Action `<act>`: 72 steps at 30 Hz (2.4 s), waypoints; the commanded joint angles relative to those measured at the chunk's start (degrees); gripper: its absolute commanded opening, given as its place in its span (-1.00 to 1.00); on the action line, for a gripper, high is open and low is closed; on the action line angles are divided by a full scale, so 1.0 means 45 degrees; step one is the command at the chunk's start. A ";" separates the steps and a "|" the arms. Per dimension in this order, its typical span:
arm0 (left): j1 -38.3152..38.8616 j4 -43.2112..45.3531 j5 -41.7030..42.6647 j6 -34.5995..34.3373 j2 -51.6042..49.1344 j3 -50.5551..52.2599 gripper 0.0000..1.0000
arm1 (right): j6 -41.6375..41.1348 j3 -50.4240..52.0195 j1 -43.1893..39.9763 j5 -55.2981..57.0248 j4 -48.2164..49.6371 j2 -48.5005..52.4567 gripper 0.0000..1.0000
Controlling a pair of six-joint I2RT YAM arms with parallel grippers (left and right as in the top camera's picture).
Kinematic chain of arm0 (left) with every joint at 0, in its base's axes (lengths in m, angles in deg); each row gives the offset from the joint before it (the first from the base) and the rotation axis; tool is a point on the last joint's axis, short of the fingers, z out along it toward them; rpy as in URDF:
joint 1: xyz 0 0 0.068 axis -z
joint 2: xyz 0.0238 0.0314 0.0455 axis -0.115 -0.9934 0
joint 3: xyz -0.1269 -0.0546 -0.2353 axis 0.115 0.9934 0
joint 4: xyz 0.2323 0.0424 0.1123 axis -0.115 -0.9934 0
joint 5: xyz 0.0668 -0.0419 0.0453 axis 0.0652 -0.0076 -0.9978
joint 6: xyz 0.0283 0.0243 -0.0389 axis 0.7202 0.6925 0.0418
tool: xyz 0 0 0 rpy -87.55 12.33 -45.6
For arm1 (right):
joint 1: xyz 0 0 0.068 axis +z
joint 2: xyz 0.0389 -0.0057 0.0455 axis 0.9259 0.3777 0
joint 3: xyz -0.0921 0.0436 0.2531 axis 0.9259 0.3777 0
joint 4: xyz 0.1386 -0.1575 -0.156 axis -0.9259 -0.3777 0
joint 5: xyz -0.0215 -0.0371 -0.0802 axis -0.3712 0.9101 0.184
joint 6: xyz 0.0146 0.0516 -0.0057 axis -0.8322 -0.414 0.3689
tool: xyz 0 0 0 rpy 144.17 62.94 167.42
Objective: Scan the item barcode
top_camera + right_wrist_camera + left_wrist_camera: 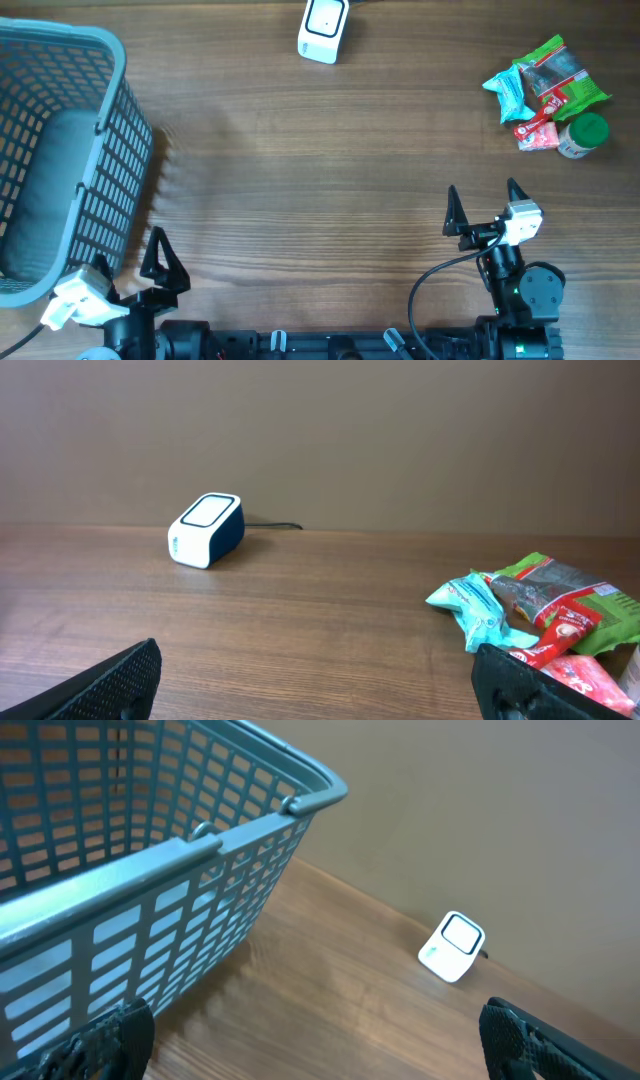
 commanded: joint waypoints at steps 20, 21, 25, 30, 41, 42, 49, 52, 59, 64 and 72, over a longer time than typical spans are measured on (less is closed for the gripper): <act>-0.0063 0.8276 0.1205 0.0068 0.0049 0.5761 1.00 | -0.0199 0.0015 0.0083 -0.0238 0.0053 0.0063 0.99; -0.0053 0.8718 0.1200 0.0073 0.0049 0.6105 1.00 | -0.0199 0.0015 0.0083 -0.0238 0.0053 0.0063 1.00; -0.0058 0.9632 0.1200 0.0782 0.0049 0.7009 1.00 | -0.0199 0.0015 0.0083 -0.0238 0.0053 0.0063 0.99; -0.0058 1.0482 0.1651 0.1914 0.0058 0.7732 1.00 | -0.0199 0.0015 0.0083 -0.0238 0.0053 0.0063 0.99; -0.0044 1.0705 0.1826 0.3016 0.0058 0.9170 1.00 | -0.0199 0.0015 0.0083 -0.0238 0.0053 0.0063 0.99; -0.0044 1.0705 0.1826 0.3084 0.0058 0.9170 1.00 | -0.0199 0.0015 0.0083 -0.0238 0.0053 0.0063 0.99; -0.0044 1.0603 0.2356 0.3667 0.0058 0.9170 1.00 | -0.0199 0.0015 0.0083 -0.0238 0.0053 0.0063 0.99; -0.0044 1.0588 0.2492 0.3711 0.0058 0.9170 1.00 | -0.0204 0.0015 0.0083 -0.0238 0.0053 0.0063 0.99; -0.0044 1.0574 0.2691 0.3716 0.0058 0.9170 1.00 | -0.0204 0.0015 0.0083 -0.0238 0.0053 0.0063 1.00; -0.0049 1.0511 0.3337 0.4201 0.0058 0.9170 1.00 | -0.0199 0.0015 0.0083 -0.0238 0.0053 0.0063 1.00; -0.0049 1.0511 0.3347 0.4313 0.0058 0.9170 1.00 | -0.0199 0.0015 0.0083 -0.0238 0.0053 0.0063 0.99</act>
